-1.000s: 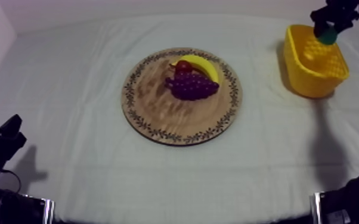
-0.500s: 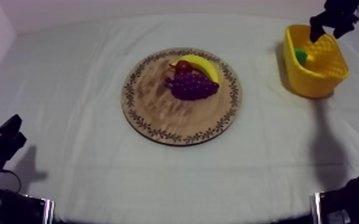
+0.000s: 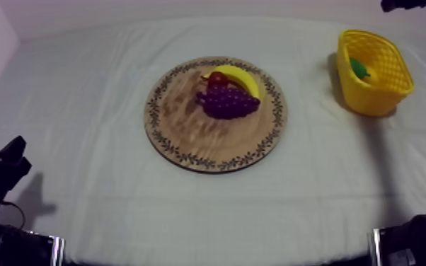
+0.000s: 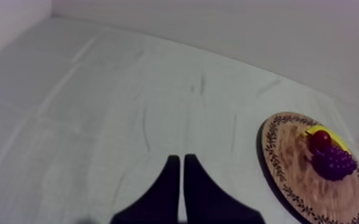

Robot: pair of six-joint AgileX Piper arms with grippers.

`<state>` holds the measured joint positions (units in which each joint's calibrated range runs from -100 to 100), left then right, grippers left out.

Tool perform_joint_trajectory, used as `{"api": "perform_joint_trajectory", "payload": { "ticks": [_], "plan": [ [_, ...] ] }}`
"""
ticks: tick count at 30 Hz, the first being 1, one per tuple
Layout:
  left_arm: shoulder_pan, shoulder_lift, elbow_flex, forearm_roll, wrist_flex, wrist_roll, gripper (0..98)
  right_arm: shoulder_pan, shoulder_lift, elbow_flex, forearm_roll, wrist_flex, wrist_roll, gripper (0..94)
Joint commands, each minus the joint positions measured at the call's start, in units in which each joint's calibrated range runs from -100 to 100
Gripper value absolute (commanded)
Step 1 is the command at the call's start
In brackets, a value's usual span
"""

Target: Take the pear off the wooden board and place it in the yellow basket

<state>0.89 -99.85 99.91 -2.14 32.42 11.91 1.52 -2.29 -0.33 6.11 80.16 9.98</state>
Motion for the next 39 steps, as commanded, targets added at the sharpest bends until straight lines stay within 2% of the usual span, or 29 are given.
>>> {"api": "perform_joint_trajectory", "payload": {
  "ticks": [1,7,10,18,24,28,35,39],
  "plan": [
    [0.0,0.0,0.0,-0.03,0.0,0.0,0.1,-0.4,-8.7,5.2,-0.8,-5.1,0.1,36.9],
    [0.0,0.0,0.0,-0.03,0.0,0.0,0.1,-2.4,-23.5,22.1,-3.3,-18.0,0.1,21.1],
    [0.0,0.0,0.0,-0.03,0.0,0.0,0.1,-2.9,-30.4,31.0,-5.9,-23.2,-0.2,16.6],
    [0.0,0.0,0.0,-0.03,0.0,0.0,0.1,-3.5,-47.5,52.3,-12.4,-31.2,1.4,6.7],
    [0.0,0.0,0.0,-0.03,0.0,0.0,0.1,-2.6,-59.8,64.7,-14.6,-33.3,0.8,1.5],
    [0.0,0.0,0.0,-0.03,0.0,0.0,0.1,-1.7,-68.7,72.2,-14.3,-34.3,-2.2,0.8],
    [0.0,0.0,0.0,-0.03,0.0,0.0,0.1,0.1,-83.2,82.3,-16.8,-33.3,-1.4,0.5],
    [0.0,0.0,0.0,-0.03,0.0,0.0,0.1,0.5,-89.4,86.9,-16.3,-32.3,-4.3,0.5]
  ]
}}
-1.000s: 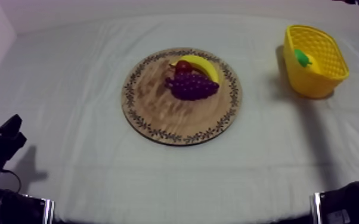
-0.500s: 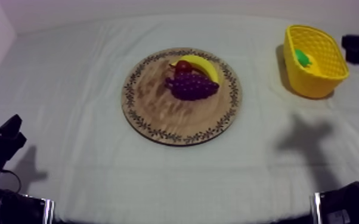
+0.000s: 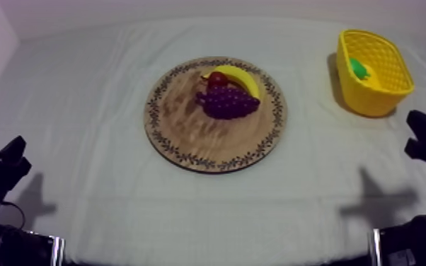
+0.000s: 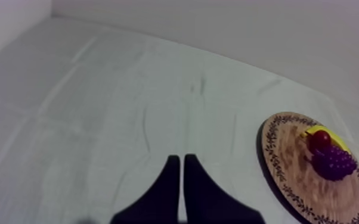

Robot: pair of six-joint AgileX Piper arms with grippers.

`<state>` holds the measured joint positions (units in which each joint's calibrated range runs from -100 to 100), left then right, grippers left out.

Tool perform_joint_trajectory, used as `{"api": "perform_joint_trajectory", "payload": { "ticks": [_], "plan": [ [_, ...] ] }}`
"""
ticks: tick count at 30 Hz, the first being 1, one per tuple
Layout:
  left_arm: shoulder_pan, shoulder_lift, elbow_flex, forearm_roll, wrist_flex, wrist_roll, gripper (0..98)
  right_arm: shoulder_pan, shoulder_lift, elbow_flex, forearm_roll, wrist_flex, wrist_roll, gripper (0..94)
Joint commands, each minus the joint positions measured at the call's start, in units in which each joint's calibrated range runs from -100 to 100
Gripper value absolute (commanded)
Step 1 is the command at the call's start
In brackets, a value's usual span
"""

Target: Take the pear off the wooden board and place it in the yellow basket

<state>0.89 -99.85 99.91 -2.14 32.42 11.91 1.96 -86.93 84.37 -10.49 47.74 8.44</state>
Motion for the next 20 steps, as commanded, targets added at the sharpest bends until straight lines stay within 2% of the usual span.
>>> {"api": "perform_joint_trajectory", "payload": {
  "ticks": [1,3,7,9,11,13,17,20],
  "plan": [
    [0.0,0.0,0.0,-0.03,0.0,0.0,0.1,0.0,-5.9,3.7,0.5,0.2,-3.5,0.5],
    [0.0,0.0,0.0,-0.03,0.0,0.0,0.1,0.1,-7.3,6.6,1.0,0.0,-5.9,0.7],
    [0.0,0.0,0.0,-0.03,0.0,0.0,0.1,0.2,-8.4,10.2,5.1,0.4,-16.1,0.5],
    [0.0,0.0,0.0,-0.03,0.0,0.0,0.1,0.3,-8.6,11.7,7.1,-1.0,-18.2,0.4],
    [0.0,0.0,0.0,-0.03,0.0,0.0,0.1,0.6,-8.7,13.5,8.2,-5.8,-15.2,0.4],
    [0.0,0.0,0.0,-0.03,0.0,0.0,0.1,0.9,-8.7,14.5,8.8,-8.9,-9.2,0.4],
    [0.0,0.0,0.0,-0.03,0.0,0.0,0.1,1.0,-8.7,15.2,9.2,-10.4,2.7,0.4],
    [0.0,0.0,0.0,-0.03,0.0,0.0,0.1,1.1,-8.7,15.3,9.3,-10.7,6.5,0.4]
  ]
}}
